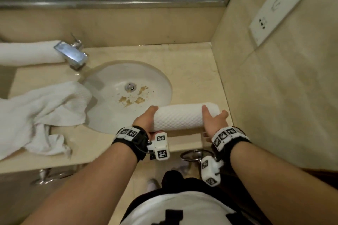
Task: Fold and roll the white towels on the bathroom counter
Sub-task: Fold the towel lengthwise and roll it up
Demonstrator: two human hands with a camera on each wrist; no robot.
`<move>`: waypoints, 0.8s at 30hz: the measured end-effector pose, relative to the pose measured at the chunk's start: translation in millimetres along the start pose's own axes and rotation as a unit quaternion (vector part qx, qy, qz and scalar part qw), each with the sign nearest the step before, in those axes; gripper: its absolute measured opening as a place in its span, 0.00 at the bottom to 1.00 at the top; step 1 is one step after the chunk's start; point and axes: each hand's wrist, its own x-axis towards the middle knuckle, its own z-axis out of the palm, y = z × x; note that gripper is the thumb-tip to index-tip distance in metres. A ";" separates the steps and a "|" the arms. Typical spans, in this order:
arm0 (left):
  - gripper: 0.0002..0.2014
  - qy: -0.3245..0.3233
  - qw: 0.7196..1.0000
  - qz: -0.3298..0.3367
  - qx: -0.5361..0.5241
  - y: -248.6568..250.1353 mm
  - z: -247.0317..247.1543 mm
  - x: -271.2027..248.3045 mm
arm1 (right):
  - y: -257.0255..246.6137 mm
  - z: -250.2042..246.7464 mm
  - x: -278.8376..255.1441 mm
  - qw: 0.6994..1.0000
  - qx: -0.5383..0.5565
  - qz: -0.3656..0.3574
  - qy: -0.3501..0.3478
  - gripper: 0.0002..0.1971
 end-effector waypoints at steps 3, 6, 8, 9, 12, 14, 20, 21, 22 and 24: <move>0.17 -0.022 1.000 0.010 0.006 4.7 -28.0 -16.1 | -7.5 9.6 -14.1 0.963 0.240 0.074 -0.098 0.49; 0.18 -0.052 0.998 0.020 -0.004 9.8 -60.9 -33.7 | -17.9 16.7 -22.9 0.927 0.325 0.077 -0.172 0.49; 0.18 -0.056 0.998 0.020 -0.025 11.0 -86.0 -41.8 | -26.4 23.0 -34.5 0.918 0.329 0.052 -0.214 0.43; 0.18 -0.050 0.998 0.022 -0.042 11.0 -98.7 -46.8 | -29.6 27.5 -40.3 0.919 0.316 0.039 -0.233 0.37; 0.19 -0.042 0.994 0.026 -0.095 9.7 -134.6 -60.4 | -35.0 45.0 -62.5 0.926 0.257 0.018 -0.276 0.29; 0.23 -0.031 0.993 0.030 -0.113 7.4 -161.0 -70.4 | -37.2 60.9 -78.0 0.927 0.244 0.014 -0.285 0.29; 0.19 0.004 0.989 0.064 -0.131 4.1 -223.1 -92.4 | -46.9 96.4 -114.7 0.917 0.228 -0.017 -0.327 0.22; 0.20 0.013 0.988 0.073 -0.138 5.4 -229.9 -96.3 | -50.3 101.7 -120.3 0.917 0.219 -0.025 -0.333 0.20; 0.21 0.021 0.986 0.082 -0.146 6.8 -235.0 -98.2 | -54.5 106.7 -124.6 0.917 0.210 -0.032 -0.339 0.19; 0.25 0.035 0.982 0.098 -0.159 11.3 -242.1 -102.6 | -63.4 114.9 -130.0 0.915 0.196 -0.047 -0.350 0.20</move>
